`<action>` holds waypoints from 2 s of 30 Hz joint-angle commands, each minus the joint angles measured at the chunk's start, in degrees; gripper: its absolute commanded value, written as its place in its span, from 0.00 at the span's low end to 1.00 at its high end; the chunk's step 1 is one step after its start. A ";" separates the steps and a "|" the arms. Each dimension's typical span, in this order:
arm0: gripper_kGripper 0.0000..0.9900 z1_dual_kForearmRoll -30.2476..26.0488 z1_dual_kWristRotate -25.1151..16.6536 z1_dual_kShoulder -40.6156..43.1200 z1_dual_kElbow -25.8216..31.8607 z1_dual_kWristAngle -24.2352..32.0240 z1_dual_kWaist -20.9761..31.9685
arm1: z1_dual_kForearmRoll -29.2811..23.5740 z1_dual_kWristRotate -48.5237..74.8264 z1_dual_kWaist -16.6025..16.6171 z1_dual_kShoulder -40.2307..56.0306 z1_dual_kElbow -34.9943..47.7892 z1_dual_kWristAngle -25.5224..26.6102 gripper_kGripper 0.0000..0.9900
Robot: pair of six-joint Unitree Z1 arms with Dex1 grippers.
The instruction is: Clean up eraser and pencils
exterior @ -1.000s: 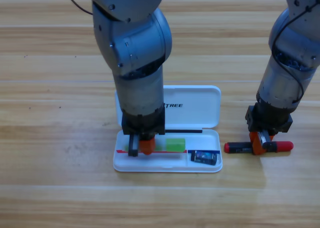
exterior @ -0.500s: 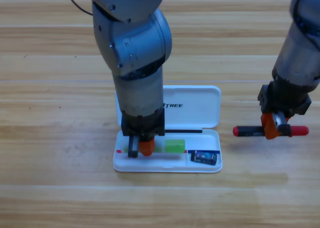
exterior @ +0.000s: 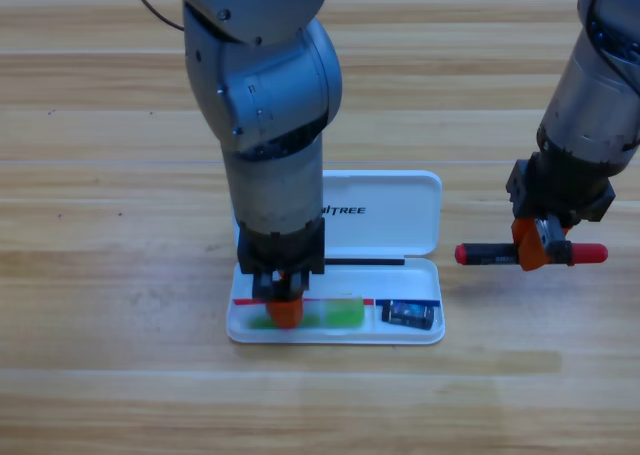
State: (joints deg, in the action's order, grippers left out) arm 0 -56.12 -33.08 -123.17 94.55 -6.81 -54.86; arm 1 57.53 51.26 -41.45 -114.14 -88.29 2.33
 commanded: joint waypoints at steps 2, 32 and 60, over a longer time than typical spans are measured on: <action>1.00 -0.65 1.18 -2.33 -0.95 0.04 -1.30 | 0.48 -0.73 -2.15 -1.96 -0.92 0.04 0.00; 1.00 -3.12 -7.00 31.86 -15.27 0.48 17.51 | 4.96 -9.08 -14.10 -23.49 -26.58 -0.84 0.00; 1.00 0.22 -6.64 30.71 -18.17 0.74 17.51 | 4.96 -14.79 -13.92 -1.70 -20.69 5.14 1.00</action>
State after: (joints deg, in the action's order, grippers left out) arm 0 -56.64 -39.51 -90.55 76.89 -6.55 -38.21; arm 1 61.76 37.80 -54.02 -128.07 -113.26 3.96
